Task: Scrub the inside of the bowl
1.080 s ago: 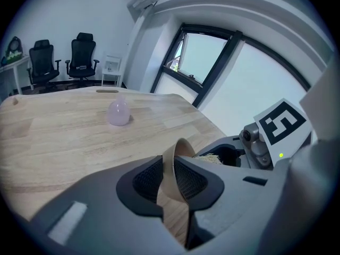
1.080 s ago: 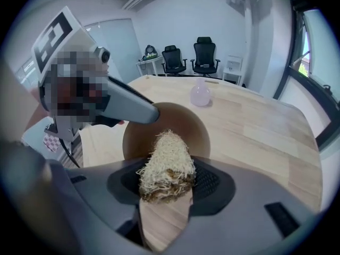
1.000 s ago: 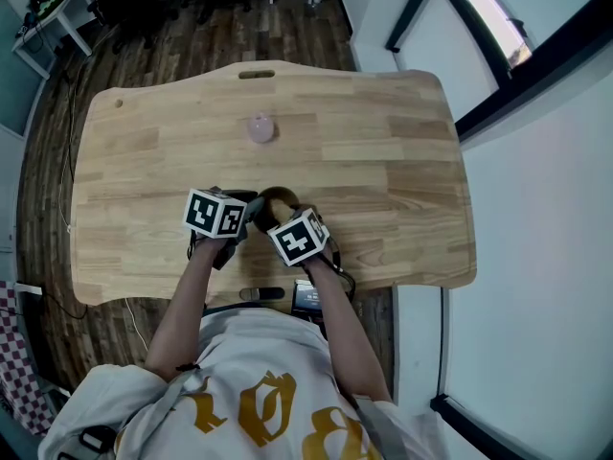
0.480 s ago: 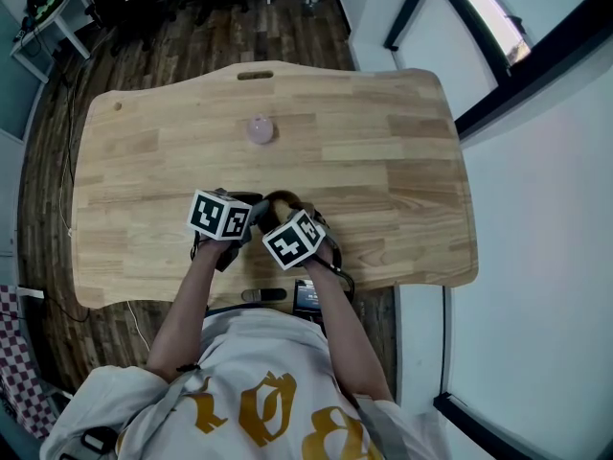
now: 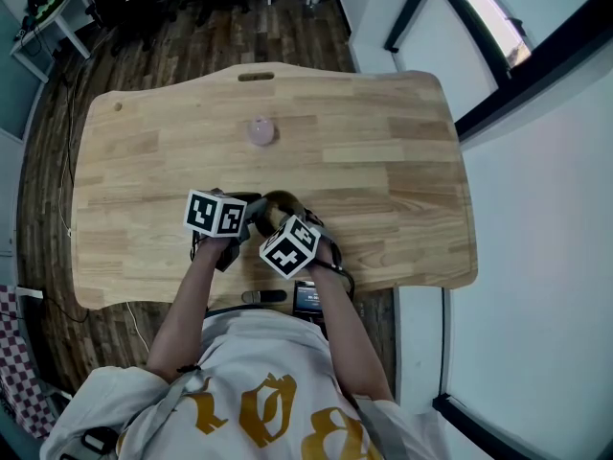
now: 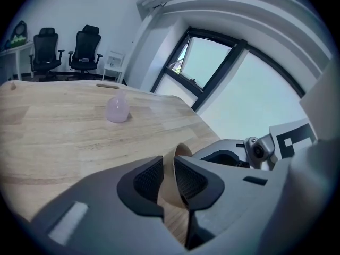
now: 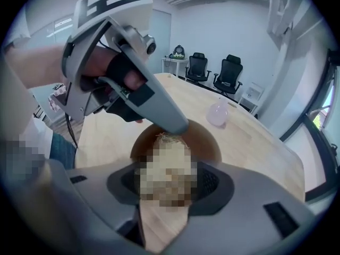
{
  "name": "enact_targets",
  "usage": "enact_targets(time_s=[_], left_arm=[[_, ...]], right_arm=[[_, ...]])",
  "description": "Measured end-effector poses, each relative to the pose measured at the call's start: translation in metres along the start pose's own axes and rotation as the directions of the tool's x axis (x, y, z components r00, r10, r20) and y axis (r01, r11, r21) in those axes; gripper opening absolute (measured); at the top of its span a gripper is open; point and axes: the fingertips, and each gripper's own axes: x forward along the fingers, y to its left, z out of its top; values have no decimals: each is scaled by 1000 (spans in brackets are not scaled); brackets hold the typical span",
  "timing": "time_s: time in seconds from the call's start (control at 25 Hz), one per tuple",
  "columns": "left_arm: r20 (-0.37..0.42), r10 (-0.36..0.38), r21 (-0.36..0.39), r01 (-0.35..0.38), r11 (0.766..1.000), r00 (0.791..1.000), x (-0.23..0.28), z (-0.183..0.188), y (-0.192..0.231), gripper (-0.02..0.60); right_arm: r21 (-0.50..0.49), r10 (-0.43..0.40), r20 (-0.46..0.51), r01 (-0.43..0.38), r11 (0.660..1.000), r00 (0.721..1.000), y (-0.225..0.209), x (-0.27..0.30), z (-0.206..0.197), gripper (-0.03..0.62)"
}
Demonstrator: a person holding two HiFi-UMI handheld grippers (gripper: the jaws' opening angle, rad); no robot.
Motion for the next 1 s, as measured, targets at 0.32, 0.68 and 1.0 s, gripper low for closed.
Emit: enact_targets(time_s=[0.32,0.68,1.0], left_arm=[[-14,28,28,-28,999,999,-2,-1,3,58],[-28,60,86,-57,995,998,-3,-2,3,58],[-17,49,78,-48,996,999,-4,-1,2,58]], right_arm=[[61,130,-18,-129,990,991,15,-2,1,196],[159,213,-86,-197,967,973,19,0,-13,196],[249,151,-96,-123,961,984,5,2,-20,196]])
